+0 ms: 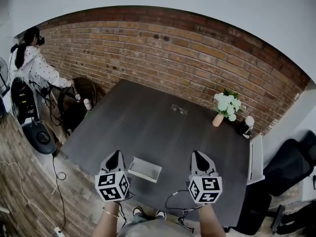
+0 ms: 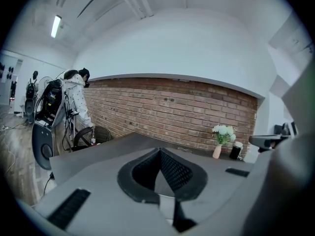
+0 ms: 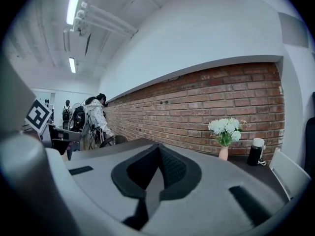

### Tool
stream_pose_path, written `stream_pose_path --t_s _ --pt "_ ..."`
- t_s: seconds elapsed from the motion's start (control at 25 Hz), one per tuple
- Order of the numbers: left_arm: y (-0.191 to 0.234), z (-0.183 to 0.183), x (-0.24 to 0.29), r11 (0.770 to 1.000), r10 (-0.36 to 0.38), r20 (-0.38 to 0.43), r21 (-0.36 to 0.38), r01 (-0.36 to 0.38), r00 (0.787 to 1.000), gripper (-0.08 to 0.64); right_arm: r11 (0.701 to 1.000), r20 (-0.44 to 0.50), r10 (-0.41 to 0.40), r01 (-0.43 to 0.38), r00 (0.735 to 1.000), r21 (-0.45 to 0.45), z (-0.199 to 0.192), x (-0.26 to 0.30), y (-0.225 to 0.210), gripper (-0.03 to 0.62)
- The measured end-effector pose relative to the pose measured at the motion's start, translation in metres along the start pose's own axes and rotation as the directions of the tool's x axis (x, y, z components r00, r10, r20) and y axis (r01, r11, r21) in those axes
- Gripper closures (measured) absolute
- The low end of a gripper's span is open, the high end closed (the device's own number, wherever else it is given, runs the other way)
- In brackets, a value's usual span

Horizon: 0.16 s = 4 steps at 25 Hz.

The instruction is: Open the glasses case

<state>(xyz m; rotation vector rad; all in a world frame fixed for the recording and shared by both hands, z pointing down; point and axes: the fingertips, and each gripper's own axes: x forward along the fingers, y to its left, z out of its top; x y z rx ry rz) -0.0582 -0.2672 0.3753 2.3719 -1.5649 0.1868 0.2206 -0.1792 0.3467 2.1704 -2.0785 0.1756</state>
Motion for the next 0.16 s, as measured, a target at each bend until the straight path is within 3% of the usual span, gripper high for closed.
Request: stream_pose_path --t_s 0.16 --pt "0.0055 -0.0032 0.0002 1.000 0.003 -0.010 -0.002 -0.003 1.000 0.565 1.000 0.006 -0.006 0.005 1.000 0.020 0.0013 -0.0005 -0.0013 0.591"
